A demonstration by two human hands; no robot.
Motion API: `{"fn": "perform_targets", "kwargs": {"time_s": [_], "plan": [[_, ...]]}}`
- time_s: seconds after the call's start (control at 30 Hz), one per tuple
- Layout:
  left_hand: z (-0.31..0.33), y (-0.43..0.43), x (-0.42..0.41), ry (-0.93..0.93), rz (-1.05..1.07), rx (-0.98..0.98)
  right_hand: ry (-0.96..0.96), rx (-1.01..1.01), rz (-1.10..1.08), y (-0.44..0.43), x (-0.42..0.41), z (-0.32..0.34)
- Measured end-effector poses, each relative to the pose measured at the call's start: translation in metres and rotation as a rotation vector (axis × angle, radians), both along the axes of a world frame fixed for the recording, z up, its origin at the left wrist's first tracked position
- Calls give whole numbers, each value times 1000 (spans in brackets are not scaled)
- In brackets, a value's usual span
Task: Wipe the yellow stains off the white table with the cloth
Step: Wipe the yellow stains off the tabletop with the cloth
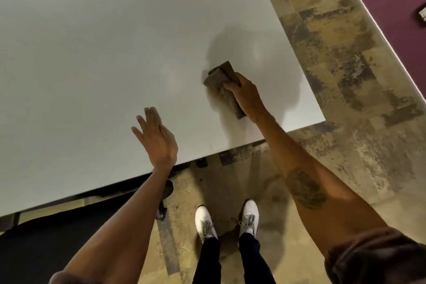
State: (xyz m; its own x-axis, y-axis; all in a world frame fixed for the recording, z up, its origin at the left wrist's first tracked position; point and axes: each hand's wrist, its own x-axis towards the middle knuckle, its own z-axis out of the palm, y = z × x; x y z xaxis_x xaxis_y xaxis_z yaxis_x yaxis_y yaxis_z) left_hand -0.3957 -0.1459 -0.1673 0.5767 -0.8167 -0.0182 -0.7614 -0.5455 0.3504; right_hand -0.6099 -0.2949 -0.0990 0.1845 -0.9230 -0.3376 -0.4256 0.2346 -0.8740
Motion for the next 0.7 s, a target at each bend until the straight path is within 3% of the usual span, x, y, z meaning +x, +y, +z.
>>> {"fn": "perform_targets", "kwargs": {"time_s": [0.1, 0.43, 0.7], "plan": [[-1, -1, 5, 15, -5, 19, 17, 27, 111, 15, 9, -1], [30, 33, -4, 410, 178, -107, 97, 180, 336, 73, 25, -4], [50, 40, 13, 568, 180, 31, 95, 162, 474, 113, 22, 6]]}}
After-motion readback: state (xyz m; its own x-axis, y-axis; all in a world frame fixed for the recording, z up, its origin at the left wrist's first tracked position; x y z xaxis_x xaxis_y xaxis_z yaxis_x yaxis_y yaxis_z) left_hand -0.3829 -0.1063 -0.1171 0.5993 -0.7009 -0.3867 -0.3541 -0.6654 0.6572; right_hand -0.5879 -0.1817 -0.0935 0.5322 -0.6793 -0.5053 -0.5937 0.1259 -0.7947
